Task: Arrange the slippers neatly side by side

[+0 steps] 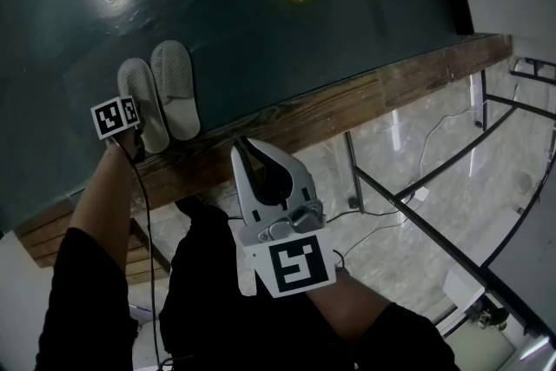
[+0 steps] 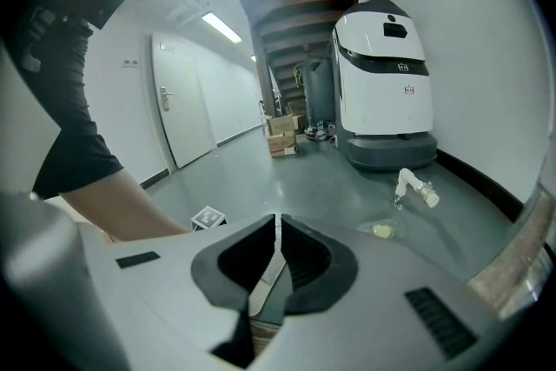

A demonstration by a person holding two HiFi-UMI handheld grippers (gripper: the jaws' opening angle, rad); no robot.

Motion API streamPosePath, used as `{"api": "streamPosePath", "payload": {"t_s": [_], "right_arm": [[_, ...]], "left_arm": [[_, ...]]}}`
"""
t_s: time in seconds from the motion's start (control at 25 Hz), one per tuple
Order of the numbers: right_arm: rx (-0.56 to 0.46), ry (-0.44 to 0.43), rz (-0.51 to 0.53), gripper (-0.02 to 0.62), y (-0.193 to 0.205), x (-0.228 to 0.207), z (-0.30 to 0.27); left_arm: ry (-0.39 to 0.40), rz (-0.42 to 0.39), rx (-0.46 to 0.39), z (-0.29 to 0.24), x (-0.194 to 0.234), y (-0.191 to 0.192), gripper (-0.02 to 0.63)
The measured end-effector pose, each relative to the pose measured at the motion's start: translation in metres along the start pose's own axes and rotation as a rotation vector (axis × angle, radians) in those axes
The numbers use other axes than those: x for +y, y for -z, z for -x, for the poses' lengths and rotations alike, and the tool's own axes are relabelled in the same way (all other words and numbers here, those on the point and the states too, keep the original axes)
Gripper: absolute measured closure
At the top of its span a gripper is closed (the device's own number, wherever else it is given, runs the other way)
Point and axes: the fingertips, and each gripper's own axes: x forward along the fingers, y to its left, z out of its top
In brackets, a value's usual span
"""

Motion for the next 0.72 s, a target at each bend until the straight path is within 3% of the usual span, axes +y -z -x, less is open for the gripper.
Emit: {"api": "streamPosePath", "payload": {"t_s": [0.2, 0.4, 0.72], "right_arm": [[-0.012, -0.021, 0.042, 0.595, -0.019, 0.013, 0.009], [-0.045, -0.048, 0.075, 0.595, -0.069, 0.040, 0.038], [-0.109, -0.116, 0.107, 0.595, -0.156, 0.082, 0.102]], "left_arm": [[0.004, 0.050, -0.036, 0.026, -0.002, -0.004, 0.523], [0.050, 0.122, -0.078, 0.100, -0.015, -0.005, 0.523], [0.118, 0.074, -0.150, 0.248, -0.053, -0.019, 0.523]]}}
